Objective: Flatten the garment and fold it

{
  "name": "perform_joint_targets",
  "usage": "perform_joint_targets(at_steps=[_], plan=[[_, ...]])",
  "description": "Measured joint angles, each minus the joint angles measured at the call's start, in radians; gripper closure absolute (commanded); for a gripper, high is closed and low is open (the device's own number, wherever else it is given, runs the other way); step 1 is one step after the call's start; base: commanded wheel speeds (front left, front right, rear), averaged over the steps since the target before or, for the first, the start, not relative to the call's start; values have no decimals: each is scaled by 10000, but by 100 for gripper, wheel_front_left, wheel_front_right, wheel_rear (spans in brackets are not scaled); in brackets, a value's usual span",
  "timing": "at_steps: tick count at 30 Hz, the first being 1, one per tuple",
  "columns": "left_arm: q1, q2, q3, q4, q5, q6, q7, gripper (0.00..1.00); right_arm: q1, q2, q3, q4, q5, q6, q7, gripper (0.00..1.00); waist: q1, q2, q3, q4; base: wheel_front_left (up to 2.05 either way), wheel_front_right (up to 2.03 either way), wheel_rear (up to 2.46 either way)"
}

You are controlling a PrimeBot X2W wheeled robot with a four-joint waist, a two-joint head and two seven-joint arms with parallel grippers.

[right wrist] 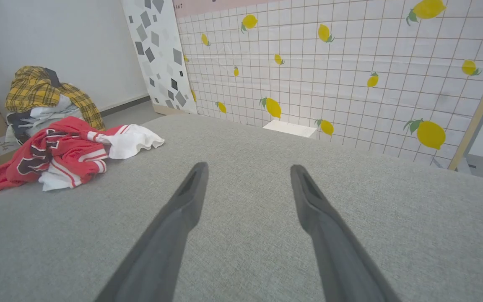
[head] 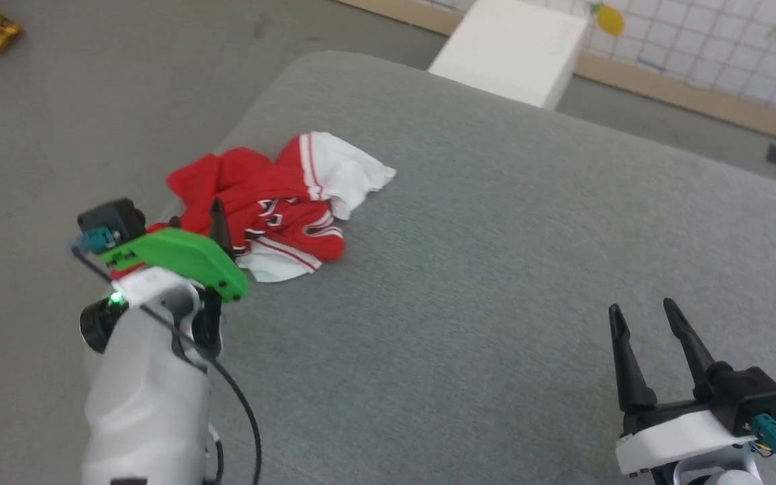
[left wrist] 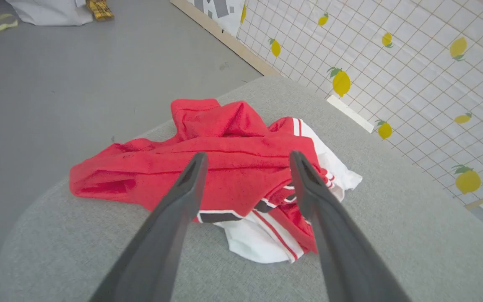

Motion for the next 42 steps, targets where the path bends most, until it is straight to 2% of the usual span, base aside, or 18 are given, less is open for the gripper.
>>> perform_joint_targets(at_steps=[7,11,16,19,20,21,26,30,32,33,37,42], plan=[[-1216,173,336,1323,-545,203,974,0,-105,-2,-163,-253,-293,0,0,0,1,0,819,-816,0,0,0],[-1477,165,337,2138,-767,529,1720,0,-128,-2,-163,-366,-378,0,0,0,1,0,1283,-1191,0,0,0],[-1615,86,268,2888,-941,970,2667,0,-128,-2,-186,-466,-479,0,0,0,1,0,1795,-1458,0,0,0],[-1874,98,255,3024,-1078,989,3010,0,-128,-2,-176,-504,-545,0,0,0,1,0,2013,-1487,0,0,0],[-1931,96,270,3026,-1166,974,3003,42,-129,-2,-176,-506,-545,0,0,0,1,1,2065,-1475,0,0,0],[-1960,94,284,3024,-1321,941,2940,100,-128,-4,-167,-508,-545,0,0,0,1,0,2093,-1440,0,0,0],[-1984,-25,222,2918,-1515,558,2232,100,-129,0,-59,-497,-529,0,0,0,1,0,2019,-1275,0,0,0],[-2076,-171,86,2554,-1440,236,1070,100,-128,-2,67,-364,-347,0,0,0,1,0,1764,-1205,0,0,0],[-2267,40,-12,2278,-1208,140,355,100,-129,0,182,-268,-174,0,0,0,1,0,1591,-1189,0,0,0],[-2728,525,-146,1848,-846,-13,-132,100,-129,0,341,-102,148,0,0,0,1,0,1236,-1202,0,0,0],[-3321,1032,-387,1254,-623,-217,-107,100,-129,0,499,102,550,0,0,0,0,0,753,-1285,0,0,0],[-4062,1317,-729,353,-539,-809,407,100,-127,0,568,326,966,0,0,0,0,0,153,-1547,0,0,0]])
